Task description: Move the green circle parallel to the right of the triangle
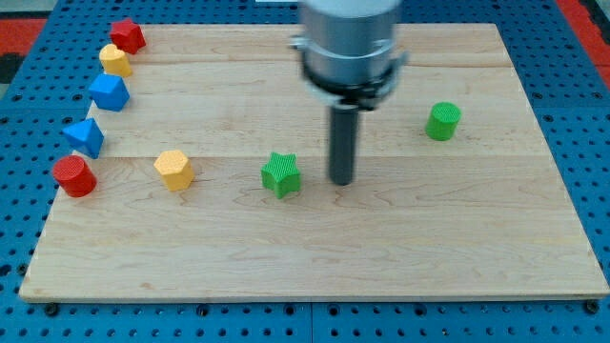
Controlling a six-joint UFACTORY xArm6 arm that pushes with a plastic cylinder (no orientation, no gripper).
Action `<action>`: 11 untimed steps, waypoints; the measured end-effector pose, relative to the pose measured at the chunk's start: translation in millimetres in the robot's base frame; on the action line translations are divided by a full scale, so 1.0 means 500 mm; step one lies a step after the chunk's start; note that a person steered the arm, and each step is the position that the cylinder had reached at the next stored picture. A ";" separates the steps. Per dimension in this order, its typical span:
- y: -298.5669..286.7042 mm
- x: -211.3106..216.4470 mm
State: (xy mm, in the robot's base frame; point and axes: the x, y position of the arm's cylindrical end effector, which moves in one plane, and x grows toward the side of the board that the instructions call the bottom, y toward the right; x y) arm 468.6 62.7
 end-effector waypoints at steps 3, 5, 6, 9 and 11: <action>0.260 -0.251; 0.261 -0.096; 0.274 -0.071; 0.119 -0.104; 0.051 -0.074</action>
